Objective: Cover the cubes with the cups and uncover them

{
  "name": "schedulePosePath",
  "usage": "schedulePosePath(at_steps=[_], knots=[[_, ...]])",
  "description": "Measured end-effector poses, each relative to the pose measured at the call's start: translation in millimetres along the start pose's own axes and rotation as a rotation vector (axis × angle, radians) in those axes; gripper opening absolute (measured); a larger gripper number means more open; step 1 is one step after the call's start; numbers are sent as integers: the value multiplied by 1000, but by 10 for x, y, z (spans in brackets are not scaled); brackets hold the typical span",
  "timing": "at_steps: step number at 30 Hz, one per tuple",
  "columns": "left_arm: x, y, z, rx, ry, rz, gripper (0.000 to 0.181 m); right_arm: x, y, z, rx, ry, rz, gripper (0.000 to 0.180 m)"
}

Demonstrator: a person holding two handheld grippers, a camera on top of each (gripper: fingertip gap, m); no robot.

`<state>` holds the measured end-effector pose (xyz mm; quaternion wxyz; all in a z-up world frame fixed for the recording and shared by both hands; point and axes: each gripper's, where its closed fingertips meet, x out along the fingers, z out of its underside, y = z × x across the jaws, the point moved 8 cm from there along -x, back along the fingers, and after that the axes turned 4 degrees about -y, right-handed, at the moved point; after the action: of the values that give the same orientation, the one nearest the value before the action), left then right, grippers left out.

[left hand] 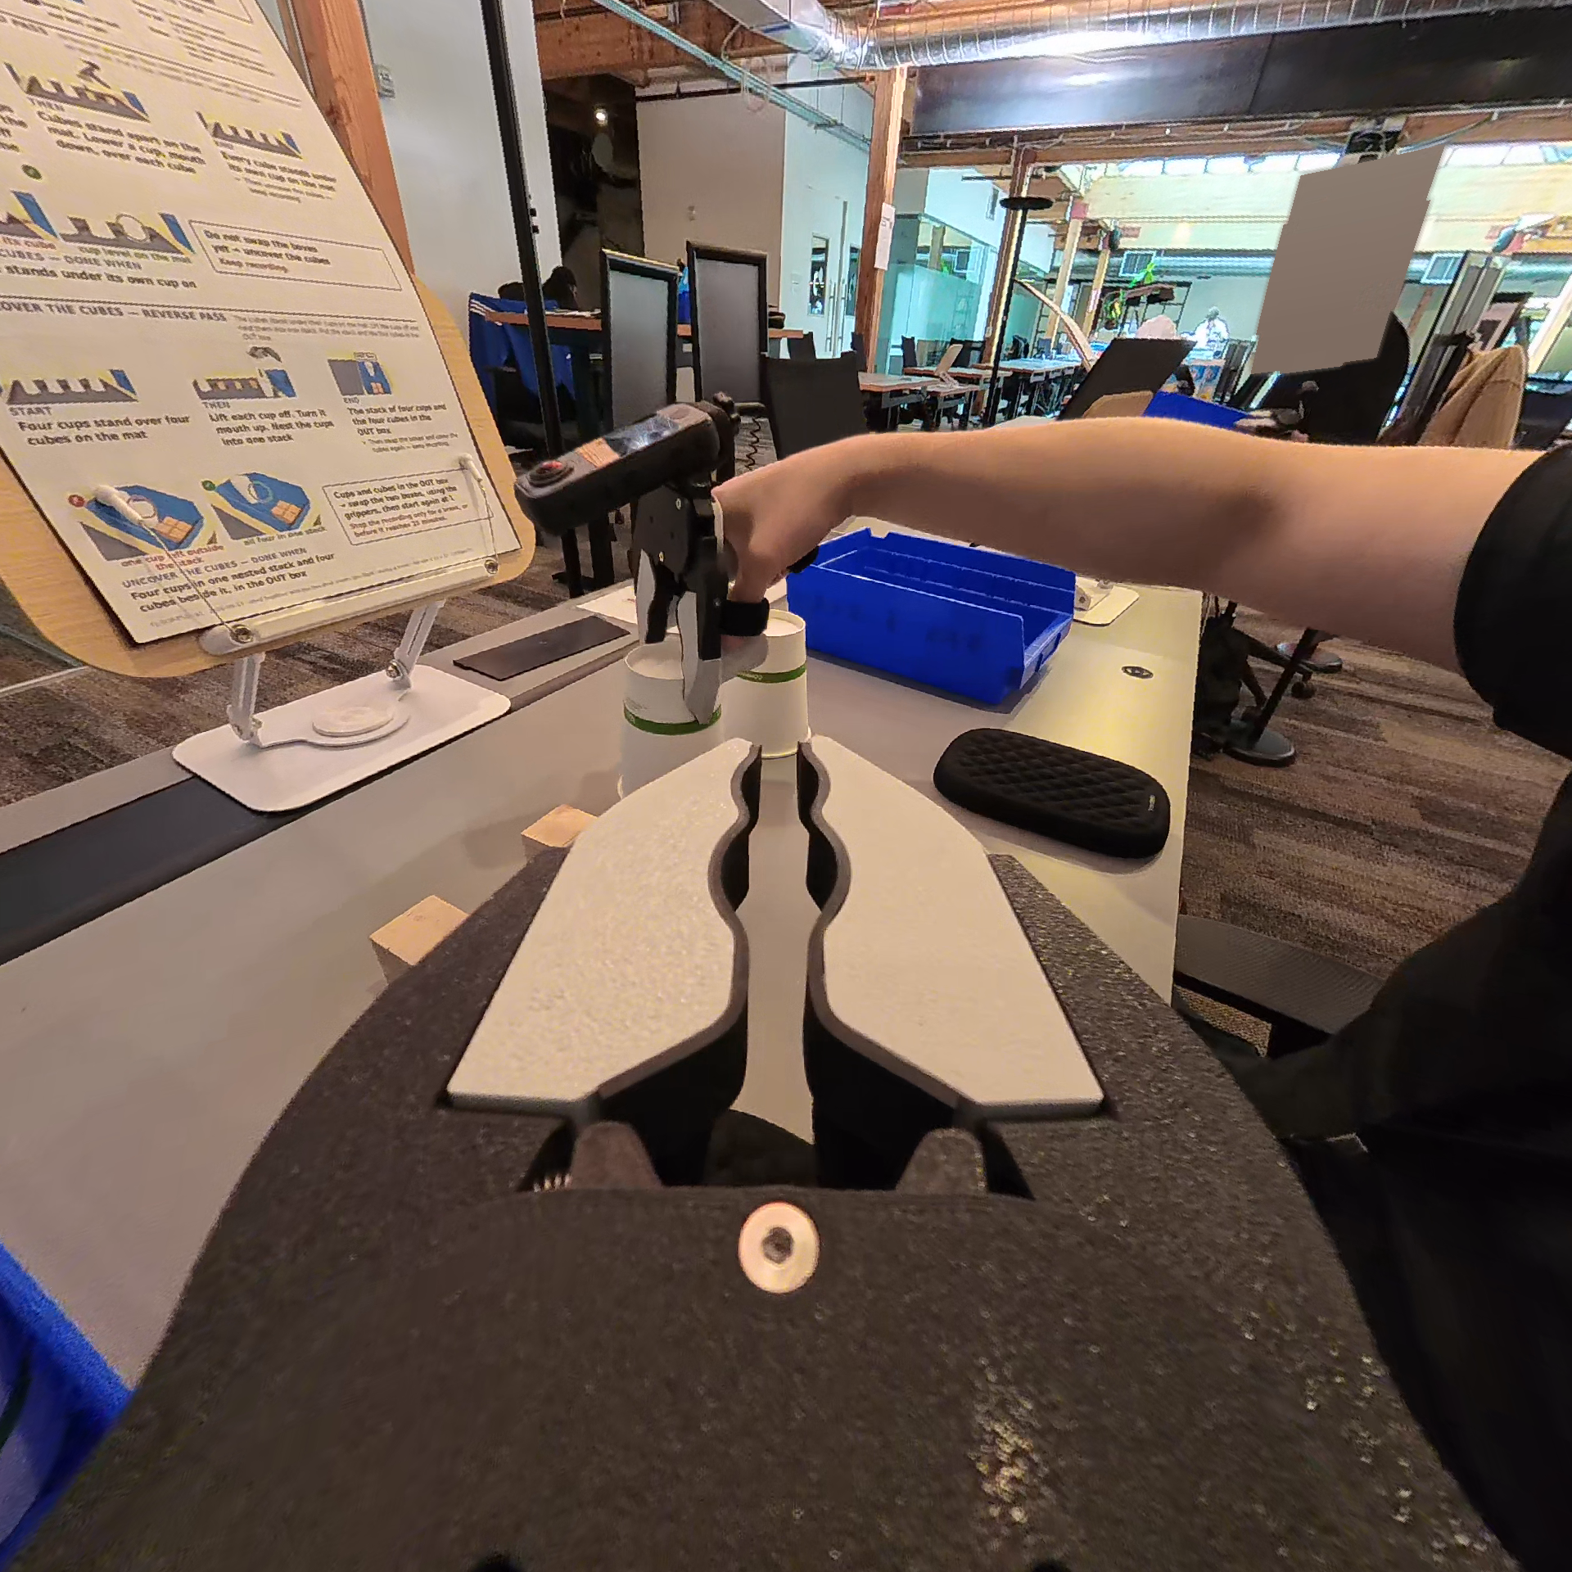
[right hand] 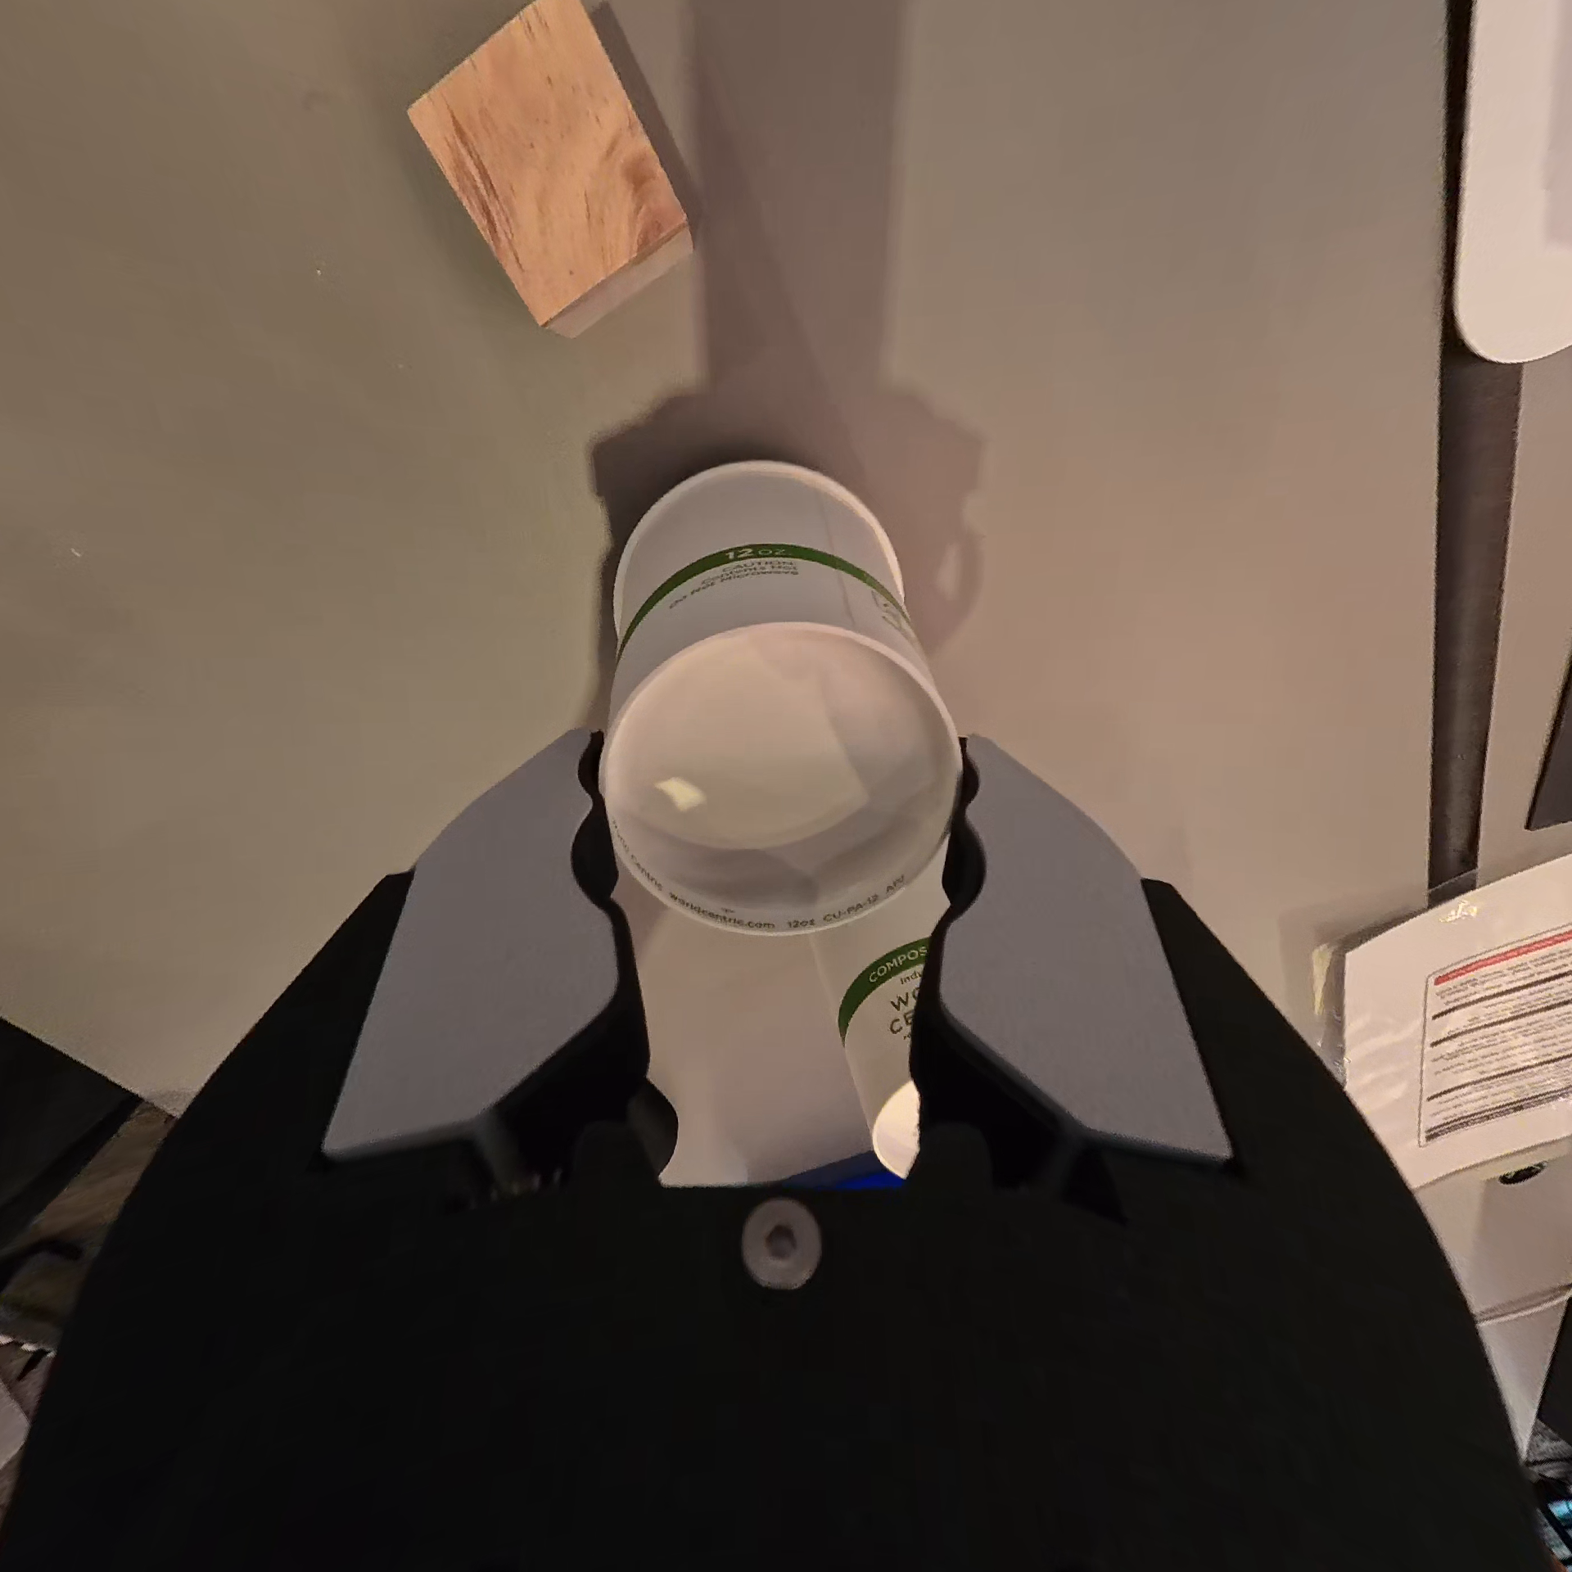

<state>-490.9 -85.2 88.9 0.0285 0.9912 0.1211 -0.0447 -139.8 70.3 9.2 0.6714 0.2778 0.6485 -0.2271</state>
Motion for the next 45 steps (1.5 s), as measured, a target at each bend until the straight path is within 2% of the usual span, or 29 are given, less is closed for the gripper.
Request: schedulePosePath(at_steps=[19, 24, 27, 32, 36, 38, 40, 45], knots=[[57, 39, -10, -11, -15, 28, 8, 78, 1, 16, -35, 26, 28, 77], [-45, 26, -95, -13, -3, 21, 9, -191, -45, 12, -68, 108, 48, 85], [-235, -60, -178, 21, -48, -77, 16, -500, -80, 53, -83, 194, 99, 90], [-694, -433, -335, 63, -225, -321, 18, -1207, -279, 247, -115, 529, 146, 94], [-834, -738, -249, 125, -591, -323, 19, -1627, -583, 537, -150, 895, 120, 93], [-795, -917, -184, 270, -760, -392, 19, -1712, -719, 690, -167, 1051, 97, 92], [-678, -1056, -102, 365, -904, -391, 18, -1729, -817, 820, -185, 1182, 63, 88], [-342, -1430, 73, 420, -1111, -353, 15, -1606, -844, 1016, -185, 1327, 0, 86]])
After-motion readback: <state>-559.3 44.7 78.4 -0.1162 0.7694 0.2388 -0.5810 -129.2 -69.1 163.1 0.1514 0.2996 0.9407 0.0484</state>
